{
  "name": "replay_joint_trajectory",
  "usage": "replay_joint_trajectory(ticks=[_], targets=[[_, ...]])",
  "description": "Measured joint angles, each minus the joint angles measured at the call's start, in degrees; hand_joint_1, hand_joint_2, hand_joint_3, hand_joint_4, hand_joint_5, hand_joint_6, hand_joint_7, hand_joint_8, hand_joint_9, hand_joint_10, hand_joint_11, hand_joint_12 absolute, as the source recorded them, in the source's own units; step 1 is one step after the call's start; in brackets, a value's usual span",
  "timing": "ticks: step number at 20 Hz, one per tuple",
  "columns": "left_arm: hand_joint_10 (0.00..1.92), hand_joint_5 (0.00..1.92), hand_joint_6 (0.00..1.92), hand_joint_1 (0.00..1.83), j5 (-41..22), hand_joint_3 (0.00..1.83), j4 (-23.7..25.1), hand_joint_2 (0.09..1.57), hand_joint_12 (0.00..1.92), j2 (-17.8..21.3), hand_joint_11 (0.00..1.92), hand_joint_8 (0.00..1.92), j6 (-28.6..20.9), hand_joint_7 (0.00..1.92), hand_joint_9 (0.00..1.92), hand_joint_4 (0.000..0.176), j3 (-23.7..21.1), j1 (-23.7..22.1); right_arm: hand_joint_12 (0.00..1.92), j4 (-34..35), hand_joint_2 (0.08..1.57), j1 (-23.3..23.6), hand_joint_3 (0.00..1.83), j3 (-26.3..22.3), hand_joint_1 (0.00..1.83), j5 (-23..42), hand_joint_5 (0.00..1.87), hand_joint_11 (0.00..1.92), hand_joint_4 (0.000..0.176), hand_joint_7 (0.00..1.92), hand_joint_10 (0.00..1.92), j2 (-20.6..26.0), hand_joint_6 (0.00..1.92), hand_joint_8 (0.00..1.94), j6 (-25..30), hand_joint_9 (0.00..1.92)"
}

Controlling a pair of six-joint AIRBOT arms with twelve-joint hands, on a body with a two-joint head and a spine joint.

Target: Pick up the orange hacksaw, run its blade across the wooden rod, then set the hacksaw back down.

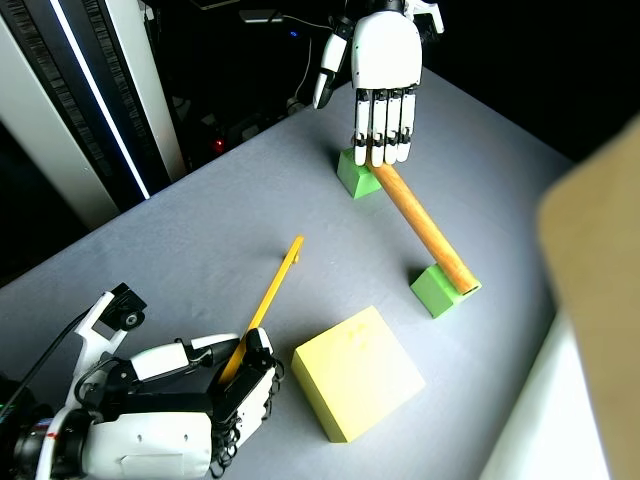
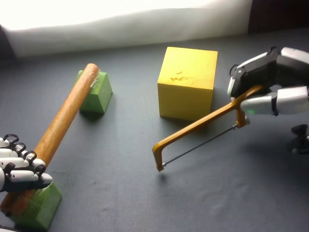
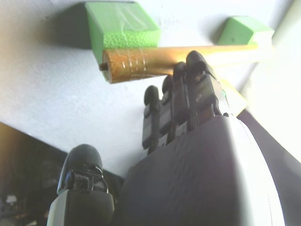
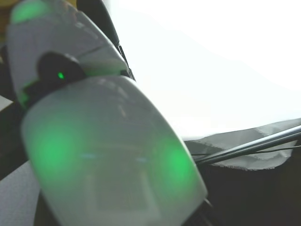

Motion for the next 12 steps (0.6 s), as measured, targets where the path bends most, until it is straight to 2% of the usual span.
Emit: replay_joint_trajectory(ticks=[2, 5, 6, 7, 10, 12], targets=[[0.00, 0.20, 0.00, 0.11, -0.04, 0.00, 0.00, 1.22, 0.39, 0.13, 0.00, 0.00, 0.00, 0.18, 0.15, 0.000, 0.00, 0.35, 1.45, 2.73, 1.11, 0.04, 0.00, -2.29, 1.38, 0.76, 0.90, 0.76, 0.000, 1.02, 1.27, 1.66, 0.92, 0.93, -3.23, 0.94], [0.00, 0.20, 0.00, 0.11, -0.04, 0.00, -0.02, 1.23, 0.38, 0.22, 0.00, 0.00, -0.02, 0.18, 0.15, 0.000, 0.00, 0.35, 1.44, 15.89, 1.10, -0.02, 0.00, -9.46, 1.38, 1.01, 0.92, 0.76, 0.000, 1.05, 1.25, 4.85, 0.89, 0.88, -12.74, 0.95], [0.00, 0.20, 0.00, 0.11, -0.07, 0.00, 0.00, 1.23, 0.38, 0.22, 0.00, 0.00, 0.00, 0.18, 0.15, 0.000, 0.00, 0.35, 1.44, 18.88, 1.10, 0.07, 0.00, -11.67, 1.38, 1.14, 0.92, 0.76, 0.000, 1.05, 1.25, 6.08, 0.89, 0.88, -14.75, 0.95], [0.00, 0.20, 0.00, 0.11, -0.04, 0.00, 0.00, 1.23, 0.38, 0.22, 0.00, 0.00, -0.02, 0.17, 0.15, 0.000, 0.00, 0.37, 1.43, 21.64, 1.10, 0.90, 0.00, -14.29, 1.38, 0.33, 0.92, 0.76, 0.000, 1.05, 1.25, 7.72, 0.90, 0.88, -19.41, 0.95], [0.00, 0.20, 0.00, 0.12, -0.11, 0.00, 0.00, 1.23, 0.39, 0.22, 0.00, 0.00, -0.02, 0.17, 0.14, 0.000, -0.07, 0.37, 1.43, 24.59, 1.10, 2.23, 0.00, -17.40, 1.38, -0.70, 0.92, 0.77, 0.000, 1.04, 1.24, 9.68, 0.89, 0.88, -22.01, 0.96], [0.00, 0.19, 0.00, 0.11, -0.07, 0.00, 0.00, 1.22, 0.36, 0.20, 0.00, 0.00, 0.00, 0.16, 0.14, 0.000, -0.07, 0.46, 1.43, 28.13, 1.10, 3.89, 0.00, -20.31, 1.38, -1.27, 0.91, 0.79, 0.000, 1.05, 1.24, 10.62, 0.90, 0.88, -28.15, 0.96]])
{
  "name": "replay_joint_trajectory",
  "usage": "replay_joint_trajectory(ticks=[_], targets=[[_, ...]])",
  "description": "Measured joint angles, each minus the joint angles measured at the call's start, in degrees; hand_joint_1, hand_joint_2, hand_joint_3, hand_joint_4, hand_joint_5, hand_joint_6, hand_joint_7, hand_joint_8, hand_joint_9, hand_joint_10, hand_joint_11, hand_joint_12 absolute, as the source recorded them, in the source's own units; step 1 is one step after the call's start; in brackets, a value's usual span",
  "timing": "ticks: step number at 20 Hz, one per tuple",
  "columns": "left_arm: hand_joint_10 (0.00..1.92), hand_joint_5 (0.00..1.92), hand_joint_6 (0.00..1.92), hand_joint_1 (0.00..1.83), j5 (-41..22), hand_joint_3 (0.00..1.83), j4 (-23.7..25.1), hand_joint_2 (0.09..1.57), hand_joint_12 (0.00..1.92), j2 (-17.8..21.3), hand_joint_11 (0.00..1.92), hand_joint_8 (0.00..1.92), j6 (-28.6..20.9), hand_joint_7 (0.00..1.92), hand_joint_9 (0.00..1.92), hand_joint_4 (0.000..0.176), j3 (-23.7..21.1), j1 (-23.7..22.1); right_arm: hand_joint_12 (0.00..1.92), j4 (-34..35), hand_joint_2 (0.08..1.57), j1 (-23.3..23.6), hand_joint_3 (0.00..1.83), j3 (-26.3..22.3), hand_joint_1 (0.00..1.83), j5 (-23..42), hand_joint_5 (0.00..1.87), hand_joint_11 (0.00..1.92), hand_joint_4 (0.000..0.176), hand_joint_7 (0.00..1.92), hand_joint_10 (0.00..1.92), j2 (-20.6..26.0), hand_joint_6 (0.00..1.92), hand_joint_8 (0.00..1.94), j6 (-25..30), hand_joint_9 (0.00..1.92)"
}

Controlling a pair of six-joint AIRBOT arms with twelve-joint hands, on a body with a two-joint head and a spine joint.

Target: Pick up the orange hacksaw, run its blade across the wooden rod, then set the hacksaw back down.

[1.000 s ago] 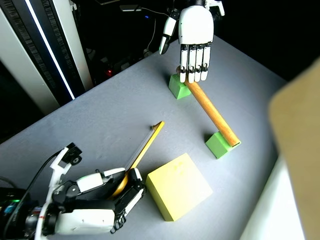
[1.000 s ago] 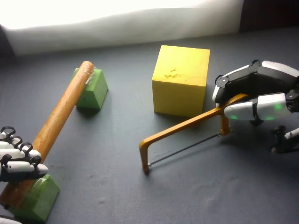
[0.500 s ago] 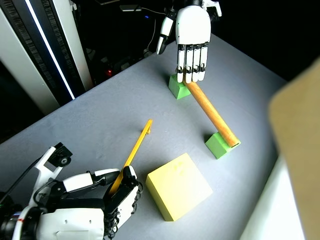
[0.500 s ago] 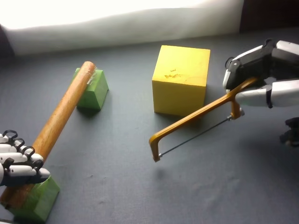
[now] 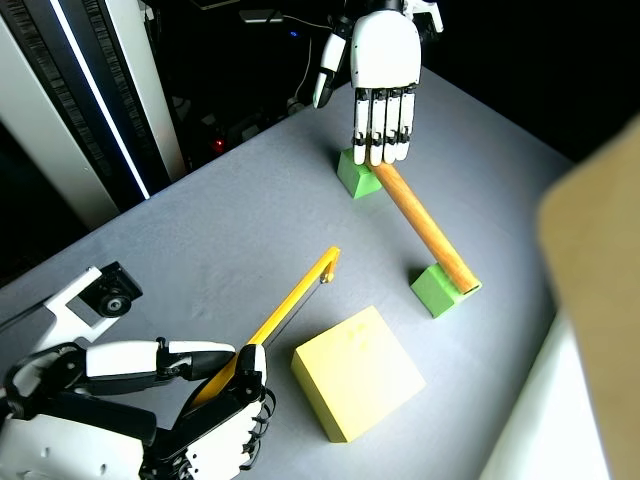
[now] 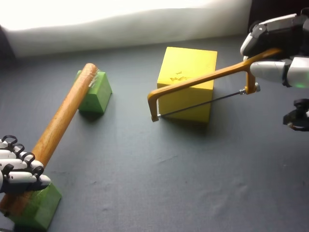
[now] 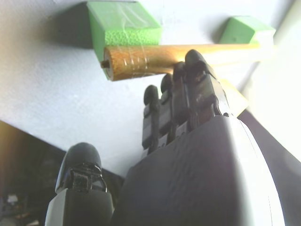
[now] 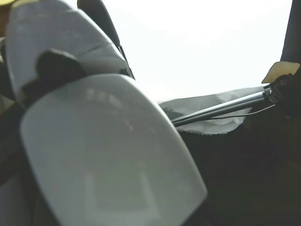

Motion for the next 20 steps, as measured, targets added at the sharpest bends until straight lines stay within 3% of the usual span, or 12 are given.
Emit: replay_joint_trajectory(ticks=[7, 8, 11, 13, 15, 17, 20], targets=[[0.00, 0.19, 0.00, 0.12, 0.00, 0.00, 0.00, 1.22, 0.40, -0.04, 0.00, 0.00, -0.02, 0.17, 0.15, 0.000, 0.00, 0.00, 1.43, 9.81, 1.10, 4.00, 0.00, -5.40, 1.38, 0.94, 0.93, 0.78, 0.000, 1.06, 1.24, 1.79, 0.87, 0.86, -9.68, 0.96], [0.00, 0.19, 0.00, 0.11, 0.00, 0.00, 0.00, 1.21, 0.40, -0.04, 0.00, 0.00, -0.02, 0.17, 0.15, 0.000, 0.00, 0.00, 1.45, 9.79, 1.08, 4.63, 0.00, -5.81, 1.39, 1.05, 1.00, 0.78, 0.000, 1.12, 1.20, 1.95, 0.76, 0.77, -10.25, 1.01], [0.00, 0.19, 0.00, 0.13, 0.00, 0.00, 0.00, 1.21, 0.38, -0.04, 0.00, 0.00, -0.02, 0.16, 0.14, 0.000, 0.00, 0.00, 1.41, 9.92, 1.10, 5.75, 0.00, -6.54, 1.38, 1.49, 0.93, 0.80, 0.000, 1.06, 1.24, 2.01, 0.85, 0.86, -13.03, 0.96], [0.00, 0.20, 0.00, 0.13, 0.04, 0.00, 0.00, 1.21, 0.37, -0.04, 0.00, 0.00, -0.02, 0.17, 0.14, 0.000, 0.00, 0.00, 1.42, 13.88, 1.10, 7.13, 0.00, -6.86, 1.38, 1.84, 0.92, 0.80, 0.000, 1.05, 1.25, 0.61, 0.88, 0.87, -17.03, 0.96], [0.00, 0.19, 0.00, 0.11, -0.02, 0.00, 0.00, 1.22, 0.37, -0.04, 0.00, 0.00, -0.02, 0.16, 0.14, 0.000, 0.00, 0.00, 1.42, 15.82, 1.06, 7.93, 0.00, -6.86, 1.39, 2.34, 1.02, 0.81, 0.000, 1.13, 1.17, -0.63, 0.71, 0.75, -19.12, 1.04], [0.00, 0.20, 0.00, 0.12, 0.07, 0.00, 0.00, 1.22, 0.39, -0.28, 0.00, 0.00, -0.02, 0.17, 0.14, 0.000, 0.00, 0.00, 1.43, 17.49, 1.10, 8.28, 0.00, -6.93, 1.38, 3.17, 0.93, 0.79, 0.000, 1.06, 1.25, -1.99, 0.86, 0.86, -21.14, 0.96], [0.00, 0.20, 0.00, 0.12, -0.02, 0.00, -0.02, 1.22, 0.42, -0.28, 0.00, 0.00, -0.02, 0.18, 0.16, 0.000, 0.00, -0.04, 1.47, 22.08, 1.11, 9.60, 0.00, -6.93, 1.38, 5.05, 0.92, 0.77, 0.000, 1.03, 1.28, -4.33, 0.88, 0.92, -24.90, 0.94]])
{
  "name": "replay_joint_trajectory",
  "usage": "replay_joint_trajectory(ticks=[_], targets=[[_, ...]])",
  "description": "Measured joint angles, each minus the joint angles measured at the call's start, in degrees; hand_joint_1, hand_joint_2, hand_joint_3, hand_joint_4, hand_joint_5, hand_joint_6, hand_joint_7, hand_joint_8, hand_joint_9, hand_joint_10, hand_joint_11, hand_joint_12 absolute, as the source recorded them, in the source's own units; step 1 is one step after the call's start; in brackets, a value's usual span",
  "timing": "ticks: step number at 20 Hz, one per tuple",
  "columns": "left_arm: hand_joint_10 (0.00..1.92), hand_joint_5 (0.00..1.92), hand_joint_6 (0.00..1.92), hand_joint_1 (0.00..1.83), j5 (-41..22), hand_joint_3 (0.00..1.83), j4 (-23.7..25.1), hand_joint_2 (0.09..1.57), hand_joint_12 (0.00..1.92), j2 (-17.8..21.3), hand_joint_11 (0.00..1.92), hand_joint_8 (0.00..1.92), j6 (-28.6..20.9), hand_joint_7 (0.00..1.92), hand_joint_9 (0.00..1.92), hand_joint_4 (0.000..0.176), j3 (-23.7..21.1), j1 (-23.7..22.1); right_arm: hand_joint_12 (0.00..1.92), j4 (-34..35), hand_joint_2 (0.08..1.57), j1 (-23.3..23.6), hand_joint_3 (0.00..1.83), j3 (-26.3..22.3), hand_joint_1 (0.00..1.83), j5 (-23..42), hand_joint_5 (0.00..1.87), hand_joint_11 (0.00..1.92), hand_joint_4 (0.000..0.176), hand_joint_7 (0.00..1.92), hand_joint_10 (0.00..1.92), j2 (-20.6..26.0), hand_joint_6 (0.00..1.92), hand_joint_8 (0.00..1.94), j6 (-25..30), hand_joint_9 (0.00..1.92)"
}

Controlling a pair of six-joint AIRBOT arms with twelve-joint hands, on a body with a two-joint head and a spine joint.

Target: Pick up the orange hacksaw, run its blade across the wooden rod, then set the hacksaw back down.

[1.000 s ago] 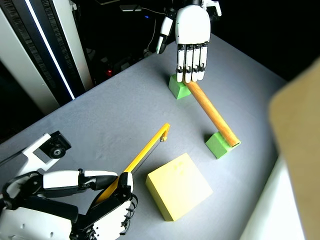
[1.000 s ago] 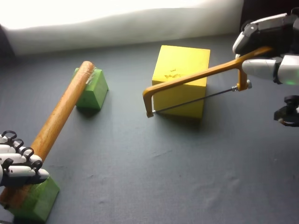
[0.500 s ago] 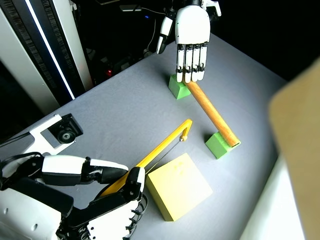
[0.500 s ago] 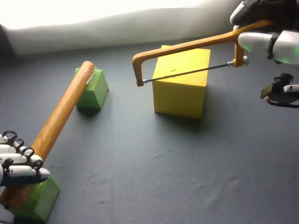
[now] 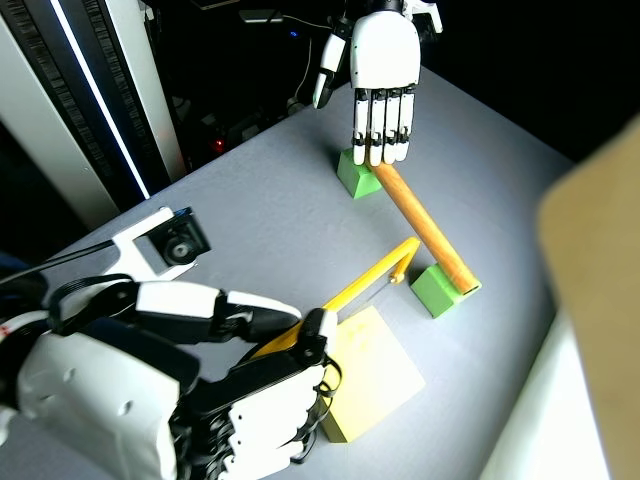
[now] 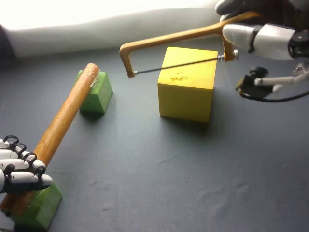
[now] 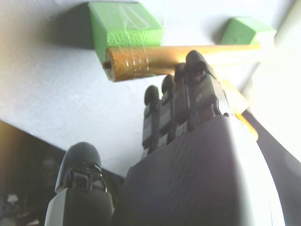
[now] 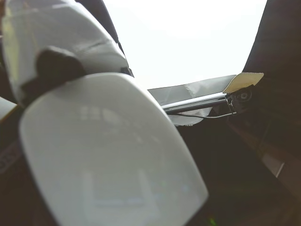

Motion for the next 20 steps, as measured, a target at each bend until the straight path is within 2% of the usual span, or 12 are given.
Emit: replay_joint_trajectory(ticks=[1, 3, 5, 7, 10, 16, 20], targets=[[0.00, 0.21, 0.00, 0.11, 0.00, 0.00, 0.00, 1.22, 0.44, 0.00, 0.00, 0.00, 0.02, 0.18, 0.16, 0.000, 0.00, 0.00, 1.46, 1.53, 1.11, 0.48, 0.00, 0.02, 1.38, 1.25, 0.91, 0.77, 0.000, 1.02, 1.28, -0.81, 0.88, 0.93, -2.10, 0.94], [0.00, 0.21, 0.00, 0.13, -0.02, 0.00, 0.00, 1.22, 0.40, 0.00, 0.00, 0.00, 0.02, 0.18, 0.16, 0.000, 0.00, -0.02, 1.42, 3.04, 1.10, 1.14, 0.00, 0.02, 1.38, 2.34, 0.94, 0.77, 0.000, 1.03, 1.26, -2.10, 0.86, 0.90, -2.75, 0.95], [0.00, 0.21, 0.00, 0.08, 0.00, 0.00, 0.02, 1.23, 0.39, 0.00, 0.00, 0.00, 0.02, 0.18, 0.15, 0.000, 0.00, 0.00, 1.43, 3.76, 1.10, 1.60, 0.00, 0.02, 1.38, 2.99, 0.94, 0.77, 0.000, 1.05, 1.25, -3.72, 0.86, 0.87, -4.61, 0.95], [0.00, 0.19, 0.00, 0.07, -0.02, 0.00, 0.00, 1.23, 0.36, 0.00, 0.00, 0.00, 0.00, 0.16, 0.14, 0.000, 0.00, -0.02, 1.45, 4.46, 1.10, 2.23, 0.00, 0.02, 1.38, 3.10, 0.93, 0.77, 0.000, 1.03, 1.27, -5.22, 0.87, 0.91, -5.49, 0.94], [0.00, 0.21, 0.00, 0.12, 0.04, 0.00, 0.02, 1.22, 0.40, 0.00, 0.00, 0.01, 0.00, 0.19, 0.16, 0.000, 0.00, -0.02, 1.43, 5.38, 1.11, 2.86, 0.00, 0.02, 1.38, 4.11, 0.92, 0.75, 0.000, 1.03, 1.27, -7.15, 0.90, 0.89, -7.15, 0.94], [0.00, 0.18, 0.00, 0.08, 0.13, 0.00, 0.00, 1.23, 0.36, -0.04, 0.00, 0.00, 0.00, 0.16, 0.14, 0.000, 0.00, -0.07, 1.42, 7.48, 1.11, 3.69, 0.00, 0.07, 1.38, 5.40, 0.91, 0.79, 0.000, 1.02, 1.27, -10.71, 0.89, 0.93, -10.86, 0.94], [0.00, 0.21, 0.00, 0.10, 0.22, 0.00, 0.02, 1.22, 0.42, -0.07, 0.00, 0.00, 0.02, 0.18, 0.16, 0.000, 0.00, -0.07, 1.45, 10.03, 1.11, 4.39, 0.00, 0.07, 1.38, 5.79, 0.91, 0.77, 0.000, 1.02, 1.27, -14.25, 0.90, 0.93, -13.38, 0.94]])
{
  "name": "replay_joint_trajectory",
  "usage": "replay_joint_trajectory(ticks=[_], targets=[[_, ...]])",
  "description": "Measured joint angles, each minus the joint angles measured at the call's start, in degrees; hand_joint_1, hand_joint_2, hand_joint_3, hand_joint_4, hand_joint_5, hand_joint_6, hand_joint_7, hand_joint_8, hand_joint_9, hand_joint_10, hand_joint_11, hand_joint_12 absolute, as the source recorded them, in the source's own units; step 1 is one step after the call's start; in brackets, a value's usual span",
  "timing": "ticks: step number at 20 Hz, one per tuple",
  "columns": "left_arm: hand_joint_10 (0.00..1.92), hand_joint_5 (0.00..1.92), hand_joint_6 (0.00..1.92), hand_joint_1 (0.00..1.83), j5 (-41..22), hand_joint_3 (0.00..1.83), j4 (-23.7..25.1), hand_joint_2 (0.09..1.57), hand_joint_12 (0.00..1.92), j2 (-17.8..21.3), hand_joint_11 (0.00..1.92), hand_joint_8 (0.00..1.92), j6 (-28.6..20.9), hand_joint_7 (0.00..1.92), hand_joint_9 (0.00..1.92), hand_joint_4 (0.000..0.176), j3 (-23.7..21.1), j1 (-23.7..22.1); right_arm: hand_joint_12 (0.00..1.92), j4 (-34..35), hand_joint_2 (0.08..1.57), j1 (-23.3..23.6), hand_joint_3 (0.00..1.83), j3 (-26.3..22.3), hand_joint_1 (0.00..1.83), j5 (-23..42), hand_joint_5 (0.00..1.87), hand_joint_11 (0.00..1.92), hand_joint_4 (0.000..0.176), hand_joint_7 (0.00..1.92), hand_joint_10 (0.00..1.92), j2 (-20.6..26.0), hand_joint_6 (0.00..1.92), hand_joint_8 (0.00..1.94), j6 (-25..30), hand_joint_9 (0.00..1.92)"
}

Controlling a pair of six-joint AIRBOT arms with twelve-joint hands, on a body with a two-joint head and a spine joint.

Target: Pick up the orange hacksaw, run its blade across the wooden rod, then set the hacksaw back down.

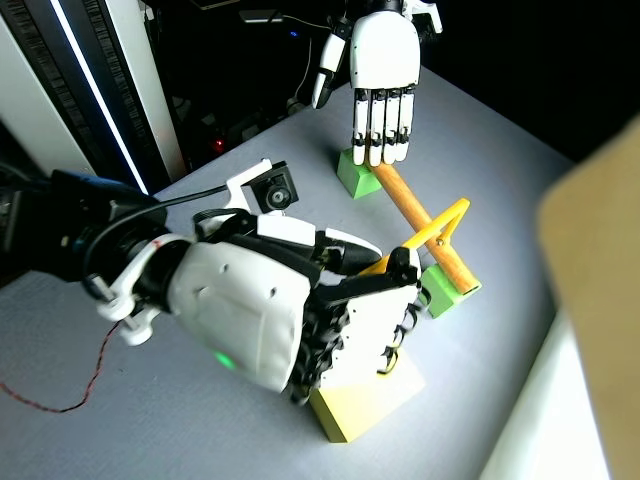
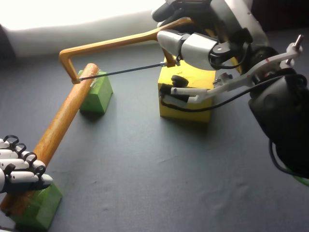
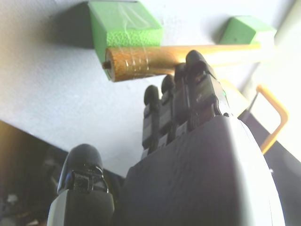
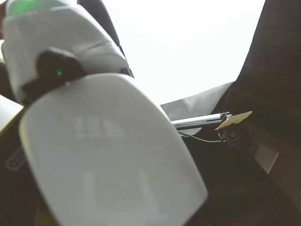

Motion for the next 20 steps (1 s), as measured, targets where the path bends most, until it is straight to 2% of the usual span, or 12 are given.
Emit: replay_joint_trajectory(ticks=[4, 6, 9, 10, 12, 13, 14, 15, 17, 18, 20], targets=[[0.01, 0.20, 0.00, 0.10, 0.26, 0.00, -0.02, 1.22, 0.41, 0.00, 0.00, 0.00, 0.00, 0.19, 0.17, 0.000, -0.42, -0.02, 1.47, 1.11, 1.11, 0.00, 0.00, 0.02, 1.38, 0.39, 0.91, 0.74, 0.000, 1.01, 1.29, -1.33, 0.90, 0.95, -1.62, 0.93], [0.00, 0.21, 0.00, 0.10, 0.37, 0.00, -0.02, 1.23, 0.43, 0.00, 0.00, 0.00, 0.00, 0.20, 0.18, 0.000, -0.42, -0.20, 1.49, 1.29, 1.11, 0.00, 0.00, 0.09, 1.38, 0.42, 0.96, 0.75, 0.000, 1.01, 1.28, -2.03, 0.84, 0.95, -4.11, 0.93], [0.00, 0.20, 0.00, 0.09, 0.63, 0.00, -0.02, 1.23, 0.41, 0.00, 0.00, 0.00, 0.00, 0.19, 0.17, 0.000, -0.42, -0.20, 1.47, 1.25, 1.11, 0.11, 0.00, 0.13, 1.38, 0.50, 0.93, 0.75, 0.000, 1.02, 1.28, -2.97, 0.87, 0.93, -4.15, 0.93], [0.00, 0.20, 0.00, 0.11, 0.68, 0.00, -0.02, 1.22, 0.44, 0.00, 0.00, 0.00, 0.00, 0.20, 0.18, 0.000, -0.44, -0.20, 1.46, 1.42, 1.08, 0.11, 0.00, 0.11, 1.39, 0.46, 1.01, 0.77, 0.000, 1.08, 1.23, -3.34, 0.73, 0.84, -4.39, 0.99], [0.00, 0.21, 0.00, 0.14, 0.94, 0.00, -0.02, 1.22, 0.43, -0.04, 0.00, 0.00, 0.00, 0.20, 0.18, 0.000, -0.63, -0.33, 1.46, 1.90, 1.07, 0.11, 0.00, 0.11, 1.39, 0.28, 1.05, 0.77, 0.000, 1.10, 1.21, -3.85, 0.67, 0.81, -5.01, 1.01], [0.00, 0.21, 0.00, 0.13, 0.98, 0.00, -0.04, 1.22, 0.43, -0.04, 0.00, 0.00, 0.00, 0.20, 0.18, 0.000, -0.66, -0.42, 1.47, 2.16, 1.10, 0.11, 0.00, 0.11, 1.38, 0.26, 0.98, 0.76, 0.000, 1.03, 1.25, -4.15, 0.78, 0.91, -5.33, 0.96], [0.00, 0.21, 0.00, 0.11, 0.98, 0.00, -0.02, 1.22, 0.42, -0.04, 0.00, 0.00, 0.00, 0.20, 0.18, 0.000, -0.63, -0.42, 1.49, 2.34, 1.09, 0.11, 0.00, 0.11, 1.38, 0.07, 1.02, 0.76, 0.000, 1.05, 1.24, -4.39, 0.71, 0.89, -5.44, 0.98], [0.00, 0.21, 0.00, 0.12, 1.03, 0.00, -0.02, 1.22, 0.45, -0.04, 0.00, 0.00, 0.00, 0.20, 0.19, 0.000, -0.63, -0.42, 1.51, 2.58, 1.09, 0.11, 0.00, 0.11, 1.38, -0.09, 1.01, 0.74, 0.000, 1.04, 1.26, -4.72, 0.72, 0.92, -5.53, 0.97], [0.00, 0.21, 0.00, 0.12, 1.01, 0.00, -0.04, 1.22, 0.45, -0.04, 0.00, 0.00, 0.00, 0.20, 0.19, 0.000, -0.66, -0.42, 1.51, 2.54, 1.09, 0.07, 0.00, -0.04, 1.38, -0.96, 0.98, 0.74, 0.000, 1.06, 1.27, -4.96, 0.76, 0.89, -6.25, 0.97], [0.00, 0.21, 0.00, 0.14, 1.03, 0.00, -0.04, 1.22, 0.48, -0.04, 0.00, 0.00, 0.00, 0.21, 0.19, 0.000, -0.66, -0.42, 1.48, 2.54, 1.11, -0.15, 0.00, -0.22, 1.38, -1.18, 0.93, 0.76, 0.000, 1.02, 1.29, -4.96, 0.86, 0.94, -6.47, 0.94], [0.00, 0.22, 0.00, 0.15, 1.05, 0.00, -0.04, 1.21, 0.49, -0.04, 0.00, 0.00, 0.00, 0.21, 0.19, 0.000, -0.72, -0.42, 1.47, 3.15, 1.11, -0.55, 0.00, -0.81, 1.38, -1.38, 0.92, 0.75, 0.000, 1.01, 1.29, -4.96, 0.89, 0.95, -6.97, 0.92]])
